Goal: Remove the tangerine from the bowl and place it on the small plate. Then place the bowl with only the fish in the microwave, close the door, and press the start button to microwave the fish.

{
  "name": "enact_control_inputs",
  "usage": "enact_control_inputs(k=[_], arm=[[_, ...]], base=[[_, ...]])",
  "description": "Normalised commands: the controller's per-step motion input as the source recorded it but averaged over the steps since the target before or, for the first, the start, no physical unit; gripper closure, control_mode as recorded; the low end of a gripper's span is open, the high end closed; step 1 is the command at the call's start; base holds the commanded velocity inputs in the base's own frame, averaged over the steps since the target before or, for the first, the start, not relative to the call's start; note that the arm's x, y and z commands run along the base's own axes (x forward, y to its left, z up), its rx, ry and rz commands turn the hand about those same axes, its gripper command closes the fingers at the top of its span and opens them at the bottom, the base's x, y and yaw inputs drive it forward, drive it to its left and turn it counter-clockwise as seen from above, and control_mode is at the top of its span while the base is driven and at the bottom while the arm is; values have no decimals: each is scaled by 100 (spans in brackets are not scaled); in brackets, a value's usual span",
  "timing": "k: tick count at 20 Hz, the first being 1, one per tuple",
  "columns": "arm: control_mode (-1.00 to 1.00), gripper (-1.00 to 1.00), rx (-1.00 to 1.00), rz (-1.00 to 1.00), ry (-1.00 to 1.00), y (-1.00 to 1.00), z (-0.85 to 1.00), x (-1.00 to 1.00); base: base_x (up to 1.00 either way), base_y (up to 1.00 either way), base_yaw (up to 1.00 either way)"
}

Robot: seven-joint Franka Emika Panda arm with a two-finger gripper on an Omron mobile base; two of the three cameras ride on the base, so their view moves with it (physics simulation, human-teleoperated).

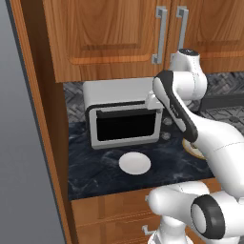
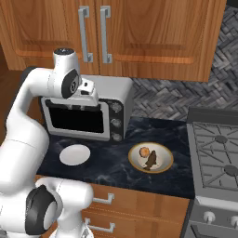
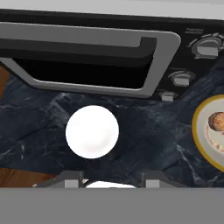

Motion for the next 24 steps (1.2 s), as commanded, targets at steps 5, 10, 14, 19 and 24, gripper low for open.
enact_control_inputs(k=[5,10,14,19,24], arm=[[-100,-100,0,0,-9,-30,-24,-23],[-100,-100,2,0,11,-100,-98,-1],[-100,-100,0,0,25,-100,-100,0],[-100,-100,0,0,23,-82,-40,6],[-100,-100,3,12,0,-62,0,14]], base=[[0,0,0],[0,0,0],[0,0,0],[0,0,0],[0,0,0]])
